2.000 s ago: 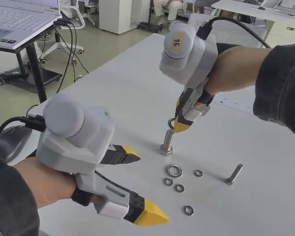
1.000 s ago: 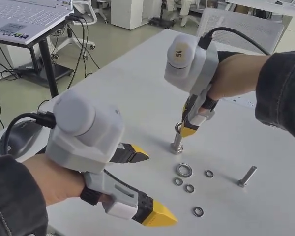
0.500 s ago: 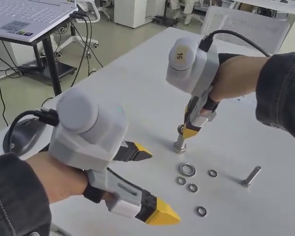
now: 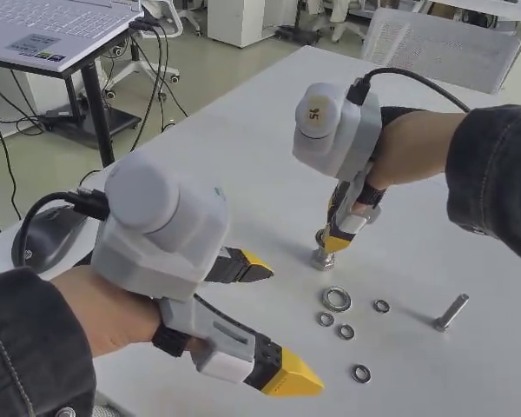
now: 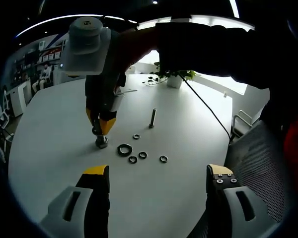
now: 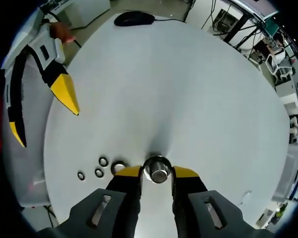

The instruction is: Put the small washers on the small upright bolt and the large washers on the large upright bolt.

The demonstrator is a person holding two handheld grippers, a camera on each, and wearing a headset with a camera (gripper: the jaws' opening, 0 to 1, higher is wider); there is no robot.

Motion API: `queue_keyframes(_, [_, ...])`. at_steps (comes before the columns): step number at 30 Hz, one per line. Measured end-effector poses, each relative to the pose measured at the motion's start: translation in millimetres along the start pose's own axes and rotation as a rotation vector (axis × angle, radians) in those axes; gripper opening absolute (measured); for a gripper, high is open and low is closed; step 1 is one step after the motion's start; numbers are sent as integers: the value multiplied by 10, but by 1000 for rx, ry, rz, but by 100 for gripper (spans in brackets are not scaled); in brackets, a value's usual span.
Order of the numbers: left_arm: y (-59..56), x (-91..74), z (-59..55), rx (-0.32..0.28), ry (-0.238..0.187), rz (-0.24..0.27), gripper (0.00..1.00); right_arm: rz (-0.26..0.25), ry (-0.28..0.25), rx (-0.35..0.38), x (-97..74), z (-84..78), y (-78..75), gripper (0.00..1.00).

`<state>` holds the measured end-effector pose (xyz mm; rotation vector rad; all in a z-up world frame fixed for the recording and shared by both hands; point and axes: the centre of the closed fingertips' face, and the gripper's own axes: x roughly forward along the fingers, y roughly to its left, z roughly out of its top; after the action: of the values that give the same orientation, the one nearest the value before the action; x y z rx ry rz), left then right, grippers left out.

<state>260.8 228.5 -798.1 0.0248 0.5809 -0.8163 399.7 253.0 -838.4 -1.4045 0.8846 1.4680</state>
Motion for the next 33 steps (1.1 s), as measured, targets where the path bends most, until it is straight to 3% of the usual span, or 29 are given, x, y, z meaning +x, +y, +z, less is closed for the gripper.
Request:
queue_keyframes(16, [6, -4, 1, -3, -1, 3, 79, 23, 15, 19, 292, -18, -22, 24])
queue_keyframes(33, [2, -5, -1, -4, 4, -1, 79, 25, 8, 16, 283, -12, 7, 25])
